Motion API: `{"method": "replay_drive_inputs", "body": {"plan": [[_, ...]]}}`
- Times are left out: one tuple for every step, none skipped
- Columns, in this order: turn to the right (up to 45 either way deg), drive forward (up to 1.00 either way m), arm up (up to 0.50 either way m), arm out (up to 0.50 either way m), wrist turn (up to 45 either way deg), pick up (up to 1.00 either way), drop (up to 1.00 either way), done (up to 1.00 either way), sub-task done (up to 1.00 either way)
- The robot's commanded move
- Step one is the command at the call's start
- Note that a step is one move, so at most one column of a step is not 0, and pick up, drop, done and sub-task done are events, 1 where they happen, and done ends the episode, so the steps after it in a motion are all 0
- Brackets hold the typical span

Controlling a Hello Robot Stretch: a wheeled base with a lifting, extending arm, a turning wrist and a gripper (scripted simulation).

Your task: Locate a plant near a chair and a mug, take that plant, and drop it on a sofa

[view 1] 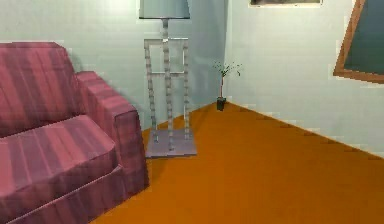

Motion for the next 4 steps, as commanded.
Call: {"method": "replay_drive_inputs", "body": {"plan": [[-42.0,0.00,0.00,0.00,0.0,0.00,0.00,0.00,0.00],[0.0,0.20,0.00,0.00,0.0,0.00,0.00,0.00,0.00],[45.0,0.00,0.00,0.00,0.0,0.00,0.00,0.00,0.00],[42.0,0.00,0.00,0.00,0.0,0.00,0.00,0.00,0.00]]}}
